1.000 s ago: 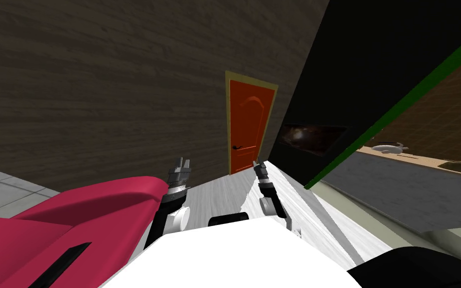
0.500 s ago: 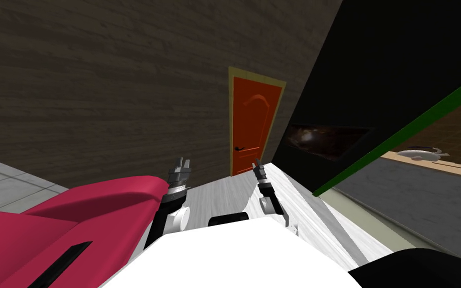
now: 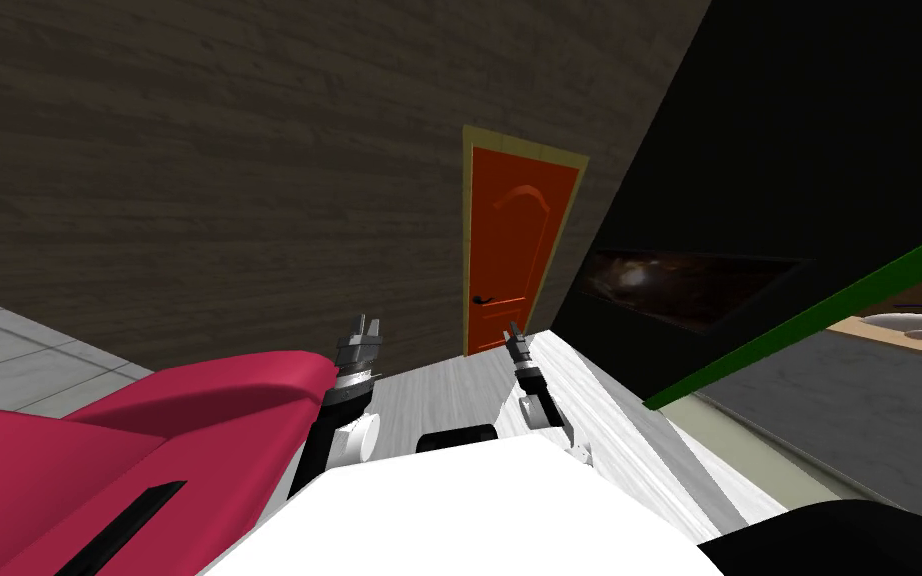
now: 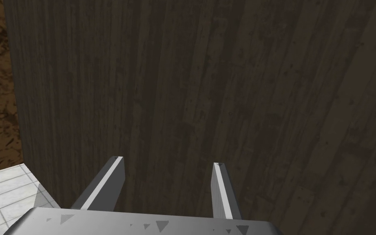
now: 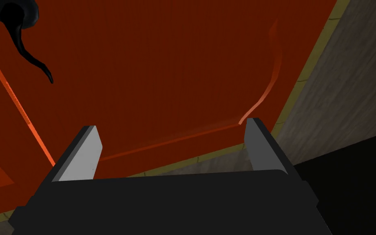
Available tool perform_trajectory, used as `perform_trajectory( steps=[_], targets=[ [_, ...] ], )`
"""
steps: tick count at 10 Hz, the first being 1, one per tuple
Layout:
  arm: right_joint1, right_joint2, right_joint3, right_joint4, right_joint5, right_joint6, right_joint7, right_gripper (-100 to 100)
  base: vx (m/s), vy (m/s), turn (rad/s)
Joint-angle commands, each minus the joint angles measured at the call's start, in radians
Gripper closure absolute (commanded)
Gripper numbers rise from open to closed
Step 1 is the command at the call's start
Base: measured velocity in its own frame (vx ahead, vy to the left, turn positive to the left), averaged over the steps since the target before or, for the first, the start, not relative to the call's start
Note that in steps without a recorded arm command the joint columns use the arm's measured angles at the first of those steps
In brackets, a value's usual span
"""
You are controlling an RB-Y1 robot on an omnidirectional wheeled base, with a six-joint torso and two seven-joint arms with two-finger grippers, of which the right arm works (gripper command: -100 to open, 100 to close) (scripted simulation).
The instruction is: Pull the door open
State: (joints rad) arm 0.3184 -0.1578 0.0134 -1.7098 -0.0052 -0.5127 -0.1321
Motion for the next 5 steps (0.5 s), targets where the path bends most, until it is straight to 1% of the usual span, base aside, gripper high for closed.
perform_trajectory(
  steps=[1, 5],
  targets=[
    [-0.017, -0.012, -0.002, 0.050, -0.003, -0.011, -0.004, -100, 0.103, -0.028, 0.108],
    [-0.054, -0.038, -0.005, 0.163, -0.008, -0.032, -0.013, -100, 0.094, -0.031, 0.086]
  ],
)
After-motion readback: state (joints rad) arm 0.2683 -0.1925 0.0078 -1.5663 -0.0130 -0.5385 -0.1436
